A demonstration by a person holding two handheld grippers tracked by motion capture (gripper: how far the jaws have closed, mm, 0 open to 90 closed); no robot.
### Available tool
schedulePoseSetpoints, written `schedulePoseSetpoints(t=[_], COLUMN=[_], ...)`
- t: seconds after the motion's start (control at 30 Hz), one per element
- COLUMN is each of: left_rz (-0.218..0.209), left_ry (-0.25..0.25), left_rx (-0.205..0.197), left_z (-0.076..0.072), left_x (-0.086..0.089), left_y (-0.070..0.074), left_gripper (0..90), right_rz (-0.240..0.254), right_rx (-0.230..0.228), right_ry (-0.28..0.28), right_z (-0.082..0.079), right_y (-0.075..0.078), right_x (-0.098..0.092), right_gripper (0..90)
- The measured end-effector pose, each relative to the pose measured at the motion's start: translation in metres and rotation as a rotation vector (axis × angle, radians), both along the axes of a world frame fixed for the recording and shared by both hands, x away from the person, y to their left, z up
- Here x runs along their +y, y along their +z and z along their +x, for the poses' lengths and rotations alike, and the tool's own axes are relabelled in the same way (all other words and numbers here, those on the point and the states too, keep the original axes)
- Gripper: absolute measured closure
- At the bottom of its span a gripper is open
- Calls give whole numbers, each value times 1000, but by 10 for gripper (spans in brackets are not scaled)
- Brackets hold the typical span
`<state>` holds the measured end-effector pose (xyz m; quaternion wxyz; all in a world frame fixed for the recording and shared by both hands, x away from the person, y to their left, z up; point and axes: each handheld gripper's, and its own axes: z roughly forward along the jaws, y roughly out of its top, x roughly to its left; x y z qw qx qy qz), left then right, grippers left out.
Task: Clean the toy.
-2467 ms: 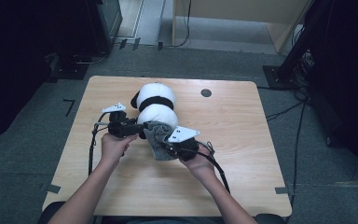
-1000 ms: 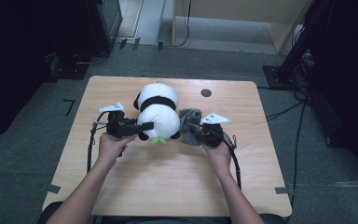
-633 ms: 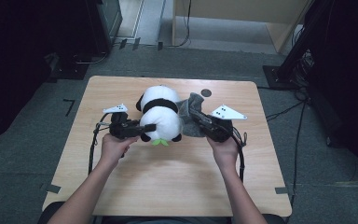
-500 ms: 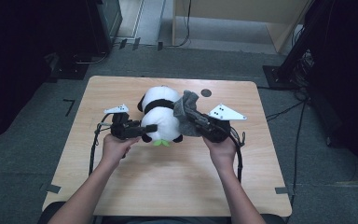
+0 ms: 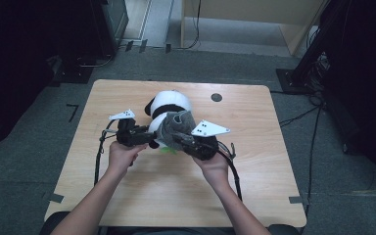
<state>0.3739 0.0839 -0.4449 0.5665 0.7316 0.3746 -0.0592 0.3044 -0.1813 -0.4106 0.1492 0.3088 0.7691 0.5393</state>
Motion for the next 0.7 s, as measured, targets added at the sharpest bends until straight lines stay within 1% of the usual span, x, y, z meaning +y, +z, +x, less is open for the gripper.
schedulePoseSetpoints(t=[0.07, 0.17, 0.27, 0.33, 0.37, 0.57, 0.7], left_rz=[-3, 1, 4, -2, 0, -5, -19], left_ry=[12, 22, 33, 41, 42, 59, 67], left_rx=[7, 0, -3, 1, -2, 1, 6], left_z=[1, 2, 2, 2, 3, 4, 5], left_x=[1, 3, 5, 7, 7, 10, 12], left_y=[-1, 0, 0, 1, 1, 1, 1], left_gripper=[466, 468, 472, 475, 476, 479, 480], right_rz=[-5, -19, -43, -64, -75, -101, -134], right_rx=[13, 25, 28, 35, 30, 52, 49], right_ry=[22, 48, 70, 83, 88, 105, 109], right_z=[0, -1, -2, -3, -3, -1, -1], right_y=[-5, -11, -18, -23, -26, -38, -45], right_x=[3, 9, 15, 19, 21, 25, 28], right_gripper=[773, 773, 773, 774, 773, 774, 774])
